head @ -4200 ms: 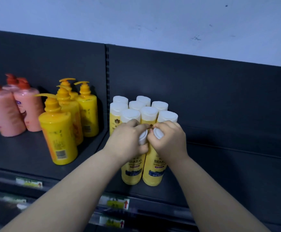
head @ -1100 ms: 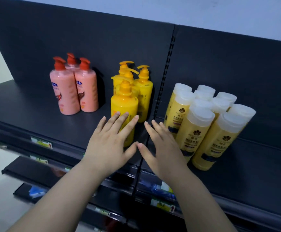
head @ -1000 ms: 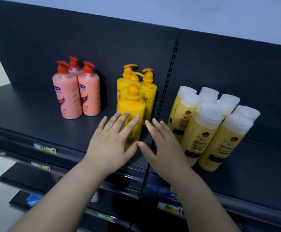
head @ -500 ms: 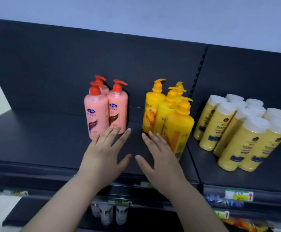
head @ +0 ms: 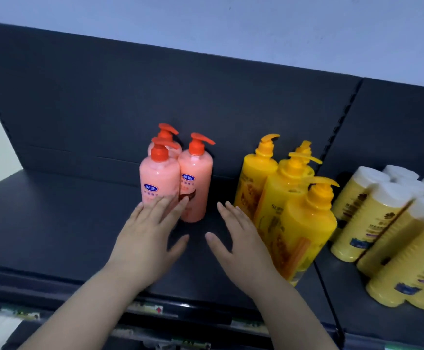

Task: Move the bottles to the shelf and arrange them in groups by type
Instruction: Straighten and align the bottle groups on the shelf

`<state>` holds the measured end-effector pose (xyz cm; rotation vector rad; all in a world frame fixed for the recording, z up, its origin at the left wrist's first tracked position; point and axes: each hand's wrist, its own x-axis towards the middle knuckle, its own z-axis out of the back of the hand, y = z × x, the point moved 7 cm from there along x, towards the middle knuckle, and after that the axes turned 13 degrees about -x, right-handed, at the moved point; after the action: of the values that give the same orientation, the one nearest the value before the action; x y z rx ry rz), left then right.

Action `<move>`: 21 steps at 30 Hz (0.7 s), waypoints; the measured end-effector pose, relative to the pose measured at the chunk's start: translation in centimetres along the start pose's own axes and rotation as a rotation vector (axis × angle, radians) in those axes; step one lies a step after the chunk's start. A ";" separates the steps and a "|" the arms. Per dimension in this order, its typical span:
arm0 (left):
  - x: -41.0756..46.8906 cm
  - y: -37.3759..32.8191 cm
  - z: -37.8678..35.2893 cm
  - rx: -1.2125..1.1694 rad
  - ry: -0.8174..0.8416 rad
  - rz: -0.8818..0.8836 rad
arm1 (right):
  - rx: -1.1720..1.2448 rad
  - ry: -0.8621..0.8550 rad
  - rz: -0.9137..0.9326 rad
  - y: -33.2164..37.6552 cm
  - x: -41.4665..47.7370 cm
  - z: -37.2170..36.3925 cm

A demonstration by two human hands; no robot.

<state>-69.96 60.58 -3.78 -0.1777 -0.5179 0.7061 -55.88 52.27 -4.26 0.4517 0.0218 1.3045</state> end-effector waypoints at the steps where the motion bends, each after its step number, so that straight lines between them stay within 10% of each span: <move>1: 0.7 0.8 0.4 -0.002 -0.013 0.011 | 0.016 0.002 0.008 0.0 1.3 -0.1; 21: 10.0 10.2 0.4 -0.800 -0.023 0.227 | 0.390 -0.275 -0.264 0.6 16.1 -2.6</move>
<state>-69.56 74.81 -2.84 -0.9890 -0.7917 0.6894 -52.74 68.21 -2.64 0.9274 0.1032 0.9691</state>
